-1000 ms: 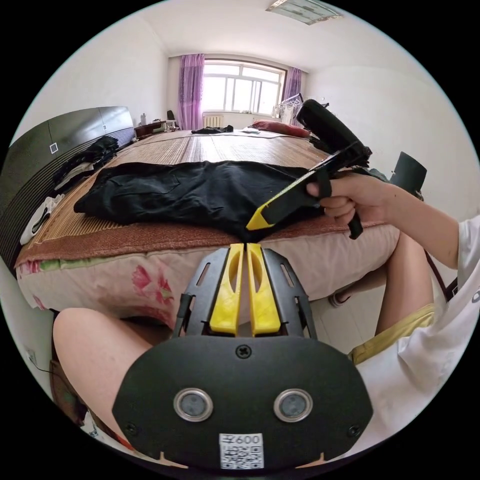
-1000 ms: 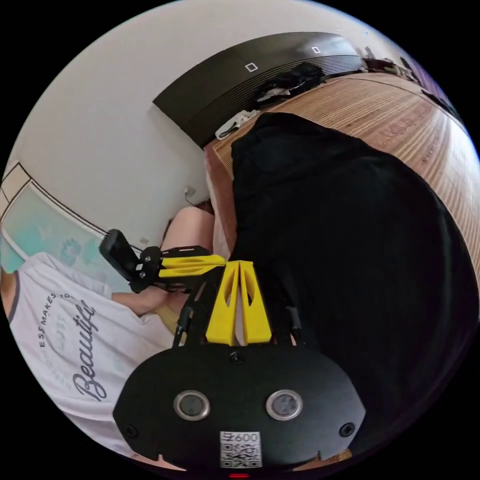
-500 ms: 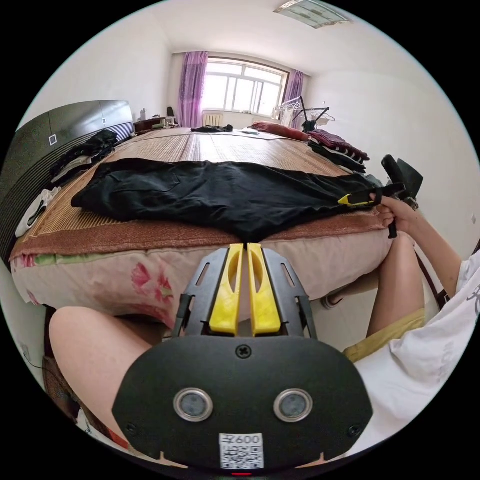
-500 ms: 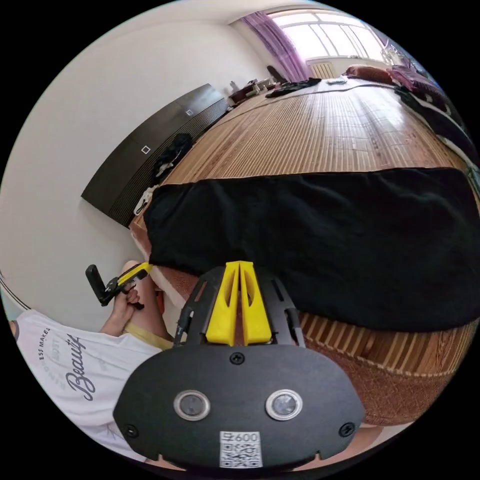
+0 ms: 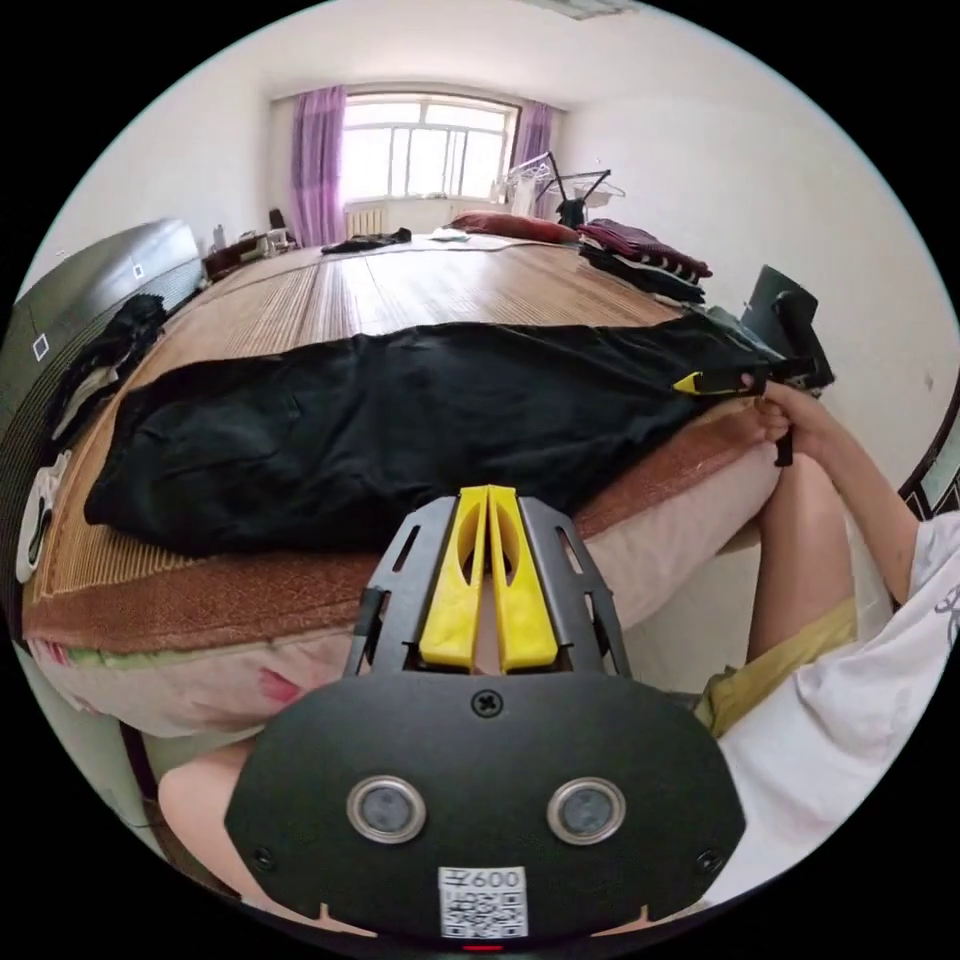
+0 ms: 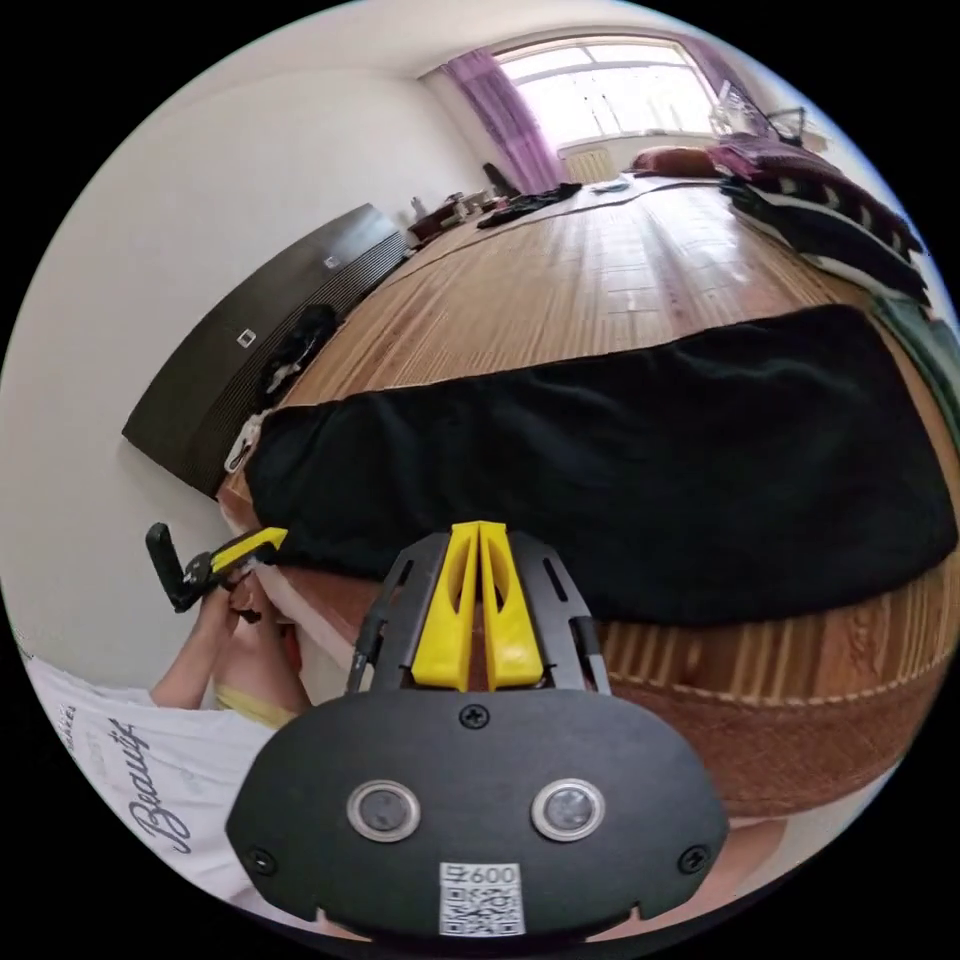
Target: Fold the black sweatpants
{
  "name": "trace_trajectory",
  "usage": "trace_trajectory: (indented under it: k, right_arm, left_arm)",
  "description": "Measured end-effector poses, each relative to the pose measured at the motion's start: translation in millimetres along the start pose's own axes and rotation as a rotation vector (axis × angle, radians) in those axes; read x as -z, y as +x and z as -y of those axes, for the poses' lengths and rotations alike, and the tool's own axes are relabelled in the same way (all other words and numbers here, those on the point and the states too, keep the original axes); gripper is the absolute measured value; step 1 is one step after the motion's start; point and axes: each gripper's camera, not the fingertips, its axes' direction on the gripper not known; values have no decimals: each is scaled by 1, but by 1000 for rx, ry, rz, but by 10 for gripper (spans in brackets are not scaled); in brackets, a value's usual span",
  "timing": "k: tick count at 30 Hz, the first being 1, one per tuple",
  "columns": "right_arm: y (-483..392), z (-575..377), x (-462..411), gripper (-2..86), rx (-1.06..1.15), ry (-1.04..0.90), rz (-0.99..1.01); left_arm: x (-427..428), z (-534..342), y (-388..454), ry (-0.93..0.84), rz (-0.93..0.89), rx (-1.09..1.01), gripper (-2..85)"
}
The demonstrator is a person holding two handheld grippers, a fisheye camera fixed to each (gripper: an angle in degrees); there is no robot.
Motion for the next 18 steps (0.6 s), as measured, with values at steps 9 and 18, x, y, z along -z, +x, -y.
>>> trace_trajectory:
  k: [9, 18]
  right_arm:
    - [-68, 80, 32, -8, 158, 67, 102]
    - [-187, 154, -154, -8, 343, -543, 541]
  left_arm:
    - [27, 24, 37, -64, 74, -55, 0]
    - [57, 25, 72, -7, 138, -59, 0]
